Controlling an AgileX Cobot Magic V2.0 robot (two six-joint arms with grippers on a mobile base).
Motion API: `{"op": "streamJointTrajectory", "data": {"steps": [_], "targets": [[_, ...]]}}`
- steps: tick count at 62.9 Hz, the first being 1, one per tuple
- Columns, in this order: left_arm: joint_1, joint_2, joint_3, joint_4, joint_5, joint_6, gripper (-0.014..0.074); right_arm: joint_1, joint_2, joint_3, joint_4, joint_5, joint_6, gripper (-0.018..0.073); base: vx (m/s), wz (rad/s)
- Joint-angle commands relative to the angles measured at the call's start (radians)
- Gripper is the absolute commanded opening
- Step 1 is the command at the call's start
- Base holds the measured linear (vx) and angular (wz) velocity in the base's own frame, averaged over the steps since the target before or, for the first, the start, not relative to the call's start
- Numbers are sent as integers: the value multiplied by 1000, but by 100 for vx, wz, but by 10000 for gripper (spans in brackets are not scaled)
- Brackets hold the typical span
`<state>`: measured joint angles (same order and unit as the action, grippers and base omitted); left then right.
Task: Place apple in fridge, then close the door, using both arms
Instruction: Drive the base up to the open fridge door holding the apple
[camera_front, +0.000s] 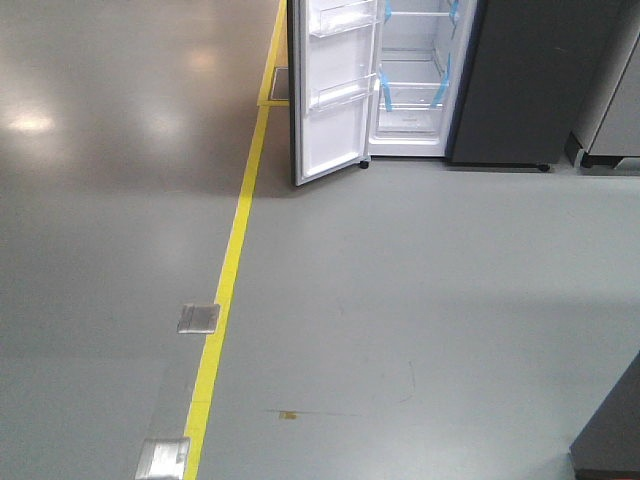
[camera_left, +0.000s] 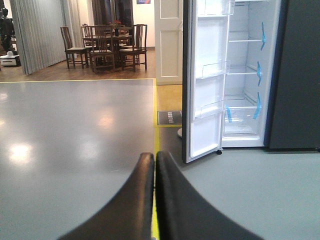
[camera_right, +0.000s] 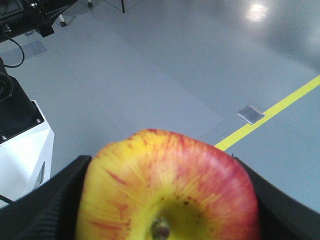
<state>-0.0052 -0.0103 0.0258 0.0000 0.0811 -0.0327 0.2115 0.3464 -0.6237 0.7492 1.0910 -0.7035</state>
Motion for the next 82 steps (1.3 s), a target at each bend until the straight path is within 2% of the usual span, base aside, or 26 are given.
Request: {"op": "streamJointTrajectory", "data": {"steps": [1,82], "targets": [[-6,-16,22,0,-75,-10,-6,0,11,-27,53,-48,-5,390,30,-9],[-6,-16,22,0,-75,-10,-6,0,11,-27,53,-48,-5,390,28,-2]]}}
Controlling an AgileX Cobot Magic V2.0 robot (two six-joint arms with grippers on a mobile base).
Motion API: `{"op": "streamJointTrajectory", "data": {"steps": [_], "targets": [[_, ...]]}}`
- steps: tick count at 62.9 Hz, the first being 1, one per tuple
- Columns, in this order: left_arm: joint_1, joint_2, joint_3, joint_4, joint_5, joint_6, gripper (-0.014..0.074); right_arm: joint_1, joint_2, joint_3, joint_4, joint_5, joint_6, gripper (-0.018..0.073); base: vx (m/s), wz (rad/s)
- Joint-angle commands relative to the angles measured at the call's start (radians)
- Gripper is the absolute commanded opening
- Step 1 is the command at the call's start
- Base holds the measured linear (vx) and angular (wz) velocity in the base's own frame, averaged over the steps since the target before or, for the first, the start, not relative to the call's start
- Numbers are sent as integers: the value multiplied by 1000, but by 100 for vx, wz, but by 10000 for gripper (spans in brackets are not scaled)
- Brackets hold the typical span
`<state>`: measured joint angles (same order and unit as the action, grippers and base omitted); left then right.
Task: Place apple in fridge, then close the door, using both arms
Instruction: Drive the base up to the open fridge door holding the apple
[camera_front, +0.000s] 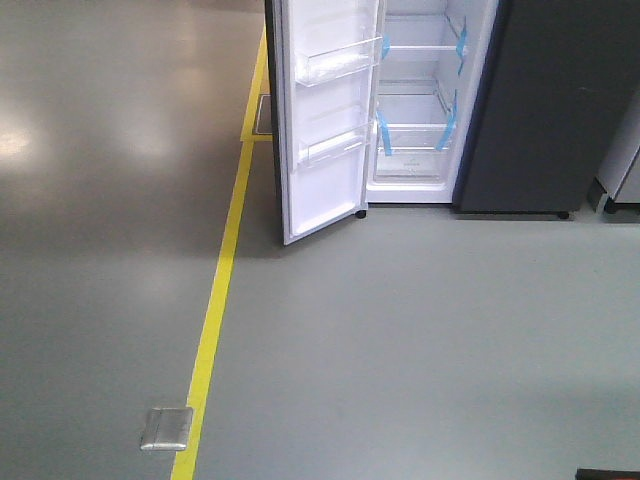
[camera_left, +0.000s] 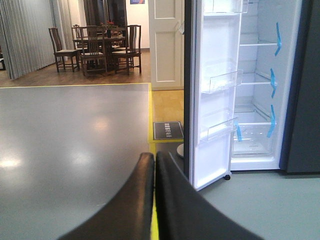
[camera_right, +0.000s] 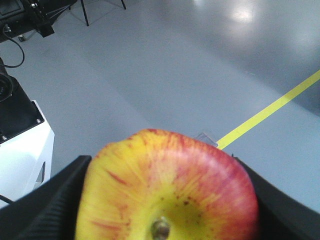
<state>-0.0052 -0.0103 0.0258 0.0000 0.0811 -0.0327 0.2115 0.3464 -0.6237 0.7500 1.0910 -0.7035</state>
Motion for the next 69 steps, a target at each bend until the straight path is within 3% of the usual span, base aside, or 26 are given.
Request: {"op": "streamJointTrajectory", "data": {"steps": [1,69], "targets": [[-6,-16,22,0,-75,-10,-6,0,11,-27,52,-48,-5,390,25,-1],[-6,-16,22,0,-75,-10,-6,0,11,-27,52,-48,-5,390,23,0]]}}
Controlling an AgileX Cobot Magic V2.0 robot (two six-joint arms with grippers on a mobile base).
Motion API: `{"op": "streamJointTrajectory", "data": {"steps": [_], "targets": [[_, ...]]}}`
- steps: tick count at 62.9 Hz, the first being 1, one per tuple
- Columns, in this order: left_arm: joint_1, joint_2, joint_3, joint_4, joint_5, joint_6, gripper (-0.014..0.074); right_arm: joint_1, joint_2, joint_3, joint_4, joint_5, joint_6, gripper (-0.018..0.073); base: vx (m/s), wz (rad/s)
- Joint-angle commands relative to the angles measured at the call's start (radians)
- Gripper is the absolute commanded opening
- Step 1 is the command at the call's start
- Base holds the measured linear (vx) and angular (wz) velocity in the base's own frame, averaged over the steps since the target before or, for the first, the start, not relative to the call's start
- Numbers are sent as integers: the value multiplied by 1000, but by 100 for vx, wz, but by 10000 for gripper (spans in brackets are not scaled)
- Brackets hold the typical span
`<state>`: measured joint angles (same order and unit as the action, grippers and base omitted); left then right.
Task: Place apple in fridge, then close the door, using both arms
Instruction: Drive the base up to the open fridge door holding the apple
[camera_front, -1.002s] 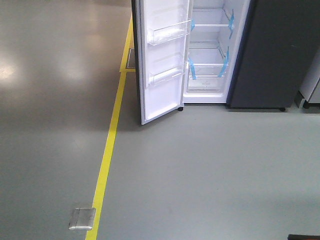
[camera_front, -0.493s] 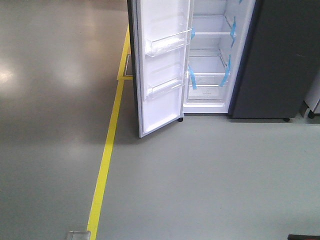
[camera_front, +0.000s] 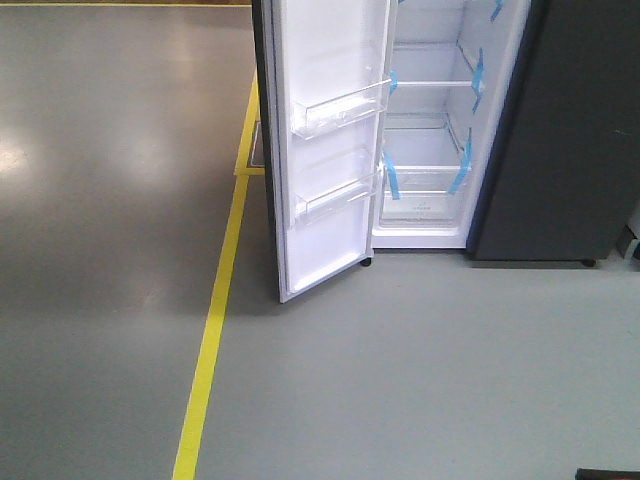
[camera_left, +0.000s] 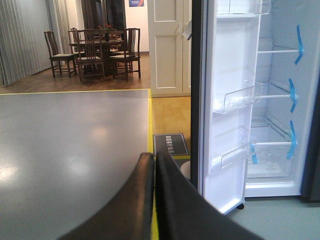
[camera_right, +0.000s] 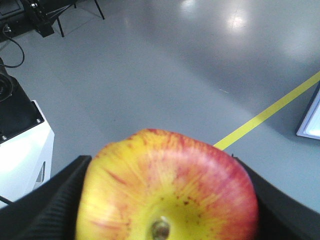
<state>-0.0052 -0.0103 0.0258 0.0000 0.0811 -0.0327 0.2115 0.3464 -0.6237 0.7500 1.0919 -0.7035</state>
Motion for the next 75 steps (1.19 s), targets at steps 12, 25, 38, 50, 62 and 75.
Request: {"op": "streamJointTrajectory", "data": {"steps": [12,25,38,50,62,75], "targets": [[-6,-16,22,0,-75,-10,-6,0,11,-27,52,-49,-5,390,21,1],[-6,-16,22,0,-75,-10,-6,0,11,-27,52,-49,-5,390,19,-3],[-6,-16,22,0,-75,-10,-6,0,11,-27,52,-49,-5,390,16,-6],[-6,-16,22,0,-75,-10,-6,0,11,-27,52,-49,-5,390,15,-3],[-6,-16,22,0,-75,-10,-6,0,11,-27,52,-49,-5,390,16,1],[-6,-16,22,0,-75,-10,-6,0,11,-27,52,-49,-5,390,16,3]]}}
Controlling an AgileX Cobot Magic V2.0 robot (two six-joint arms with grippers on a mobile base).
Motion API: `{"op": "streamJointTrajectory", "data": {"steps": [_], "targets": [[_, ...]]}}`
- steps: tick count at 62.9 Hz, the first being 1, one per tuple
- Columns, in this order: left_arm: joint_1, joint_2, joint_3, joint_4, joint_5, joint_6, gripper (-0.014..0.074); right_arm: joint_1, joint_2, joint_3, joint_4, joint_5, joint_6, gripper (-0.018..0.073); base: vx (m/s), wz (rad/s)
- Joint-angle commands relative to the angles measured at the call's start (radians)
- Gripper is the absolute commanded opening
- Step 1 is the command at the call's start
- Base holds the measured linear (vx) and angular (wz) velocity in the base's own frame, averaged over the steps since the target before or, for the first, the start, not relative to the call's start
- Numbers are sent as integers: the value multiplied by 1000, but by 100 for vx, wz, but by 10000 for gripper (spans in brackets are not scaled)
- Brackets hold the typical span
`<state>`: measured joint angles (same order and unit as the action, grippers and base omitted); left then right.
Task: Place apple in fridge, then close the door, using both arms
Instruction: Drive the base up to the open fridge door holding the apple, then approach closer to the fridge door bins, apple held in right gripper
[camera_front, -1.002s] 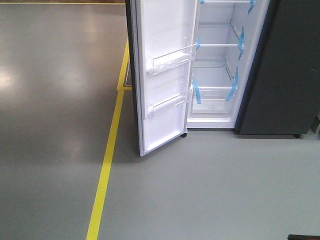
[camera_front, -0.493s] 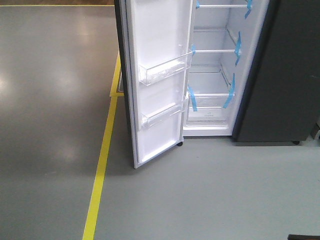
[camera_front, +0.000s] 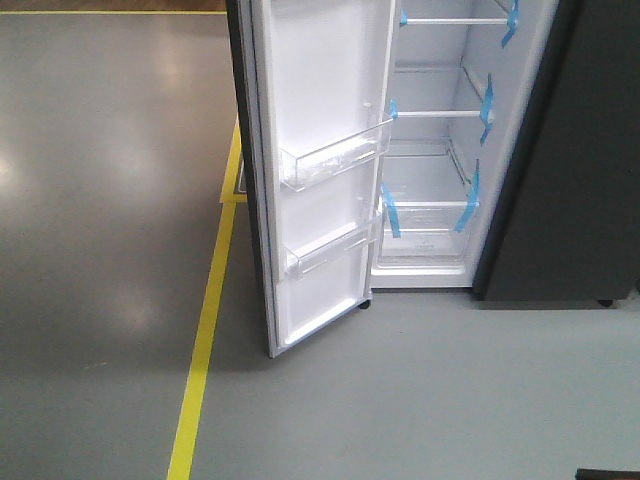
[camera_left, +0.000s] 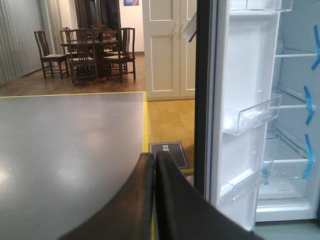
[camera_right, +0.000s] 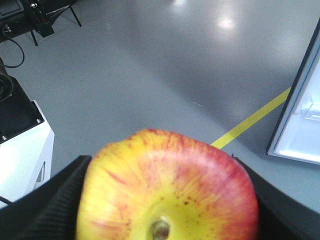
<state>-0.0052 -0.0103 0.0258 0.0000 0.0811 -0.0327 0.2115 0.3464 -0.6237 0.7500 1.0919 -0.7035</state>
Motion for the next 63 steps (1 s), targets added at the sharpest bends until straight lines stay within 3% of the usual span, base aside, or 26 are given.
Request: {"op": "streamJointTrajectory", "data": {"steps": [1,63], "targets": [[-6,-16,22,0,-75,-10,-6,0,11,-27,52,-49,-5,390,16,3],[-6,-16,22,0,-75,-10,-6,0,11,-27,52,-49,-5,390,16,-1]]}}
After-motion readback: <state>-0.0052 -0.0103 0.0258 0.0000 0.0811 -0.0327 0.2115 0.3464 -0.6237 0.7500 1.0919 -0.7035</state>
